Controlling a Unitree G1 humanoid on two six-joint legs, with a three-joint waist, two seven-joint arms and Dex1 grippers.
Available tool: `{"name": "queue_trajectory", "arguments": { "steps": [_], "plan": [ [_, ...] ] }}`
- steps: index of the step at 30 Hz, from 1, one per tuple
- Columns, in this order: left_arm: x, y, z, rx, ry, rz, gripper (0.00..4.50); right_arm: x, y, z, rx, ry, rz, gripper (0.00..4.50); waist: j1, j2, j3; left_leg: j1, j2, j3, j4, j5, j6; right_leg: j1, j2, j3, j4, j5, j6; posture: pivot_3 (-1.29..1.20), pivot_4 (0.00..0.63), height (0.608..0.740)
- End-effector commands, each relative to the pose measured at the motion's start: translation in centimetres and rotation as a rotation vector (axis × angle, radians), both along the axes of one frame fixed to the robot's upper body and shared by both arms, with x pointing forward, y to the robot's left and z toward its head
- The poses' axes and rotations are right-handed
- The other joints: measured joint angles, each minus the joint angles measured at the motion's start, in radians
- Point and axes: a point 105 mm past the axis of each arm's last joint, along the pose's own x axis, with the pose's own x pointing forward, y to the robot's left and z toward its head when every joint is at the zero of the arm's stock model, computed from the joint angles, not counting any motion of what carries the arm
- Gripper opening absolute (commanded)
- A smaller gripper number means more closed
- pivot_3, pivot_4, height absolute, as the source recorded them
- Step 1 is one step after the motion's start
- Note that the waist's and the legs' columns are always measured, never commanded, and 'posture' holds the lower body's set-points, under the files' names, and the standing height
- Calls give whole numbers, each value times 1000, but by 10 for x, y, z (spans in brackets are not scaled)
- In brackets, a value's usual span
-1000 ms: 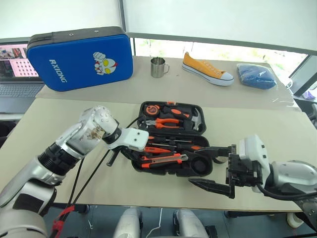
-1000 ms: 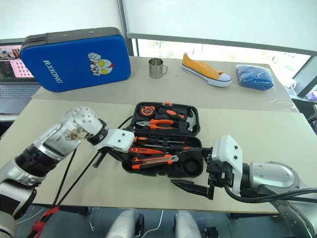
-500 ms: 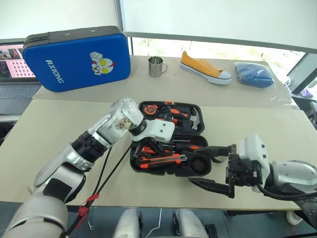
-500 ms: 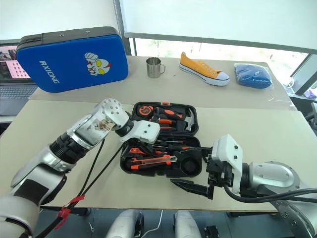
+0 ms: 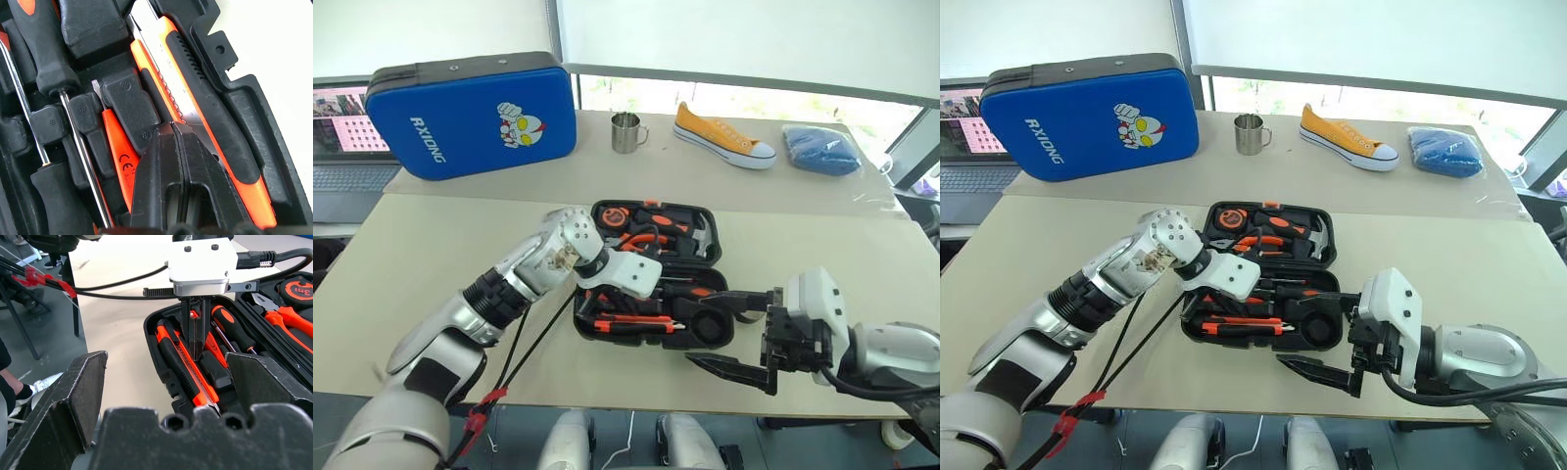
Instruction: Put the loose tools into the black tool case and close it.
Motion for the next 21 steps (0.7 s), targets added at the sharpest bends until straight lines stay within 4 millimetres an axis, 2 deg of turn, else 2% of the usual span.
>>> {"name": "queue_trajectory", "arguments": {
  "steps": [1,4,6,15,21],
  "plan": [
    [4,-8,27,-73,-25,2,46,-4,2,7,-5,-30,16,4500,0,0,0,0,0,0,0,0,0,0,0,0,0,0,0,0,150,739],
    [-1,-9,49,-130,3,-20,46,-3,2,7,-9,-28,17,4500,-3,0,0,-1,0,0,0,0,0,-2,0,0,0,0,0,0,150,739],
    [-7,-7,54,-130,17,-42,46,-3,1,7,-9,-27,17,4500,-4,0,0,-1,0,0,0,0,0,-2,0,0,0,0,0,0,150,739],
    [-15,17,27,15,-4,-87,46,-3,-2,6,-13,-23,21,4500,-5,0,0,-1,1,-1,0,0,0,-1,0,0,0,0,0,0,150,739],
    [-20,22,16,53,9,-119,46,-5,-3,4,-15,-19,21,4500,-2,0,0,-1,0,-1,1,0,0,-1,0,0,0,0,0,0,150,739]
  ]
}}
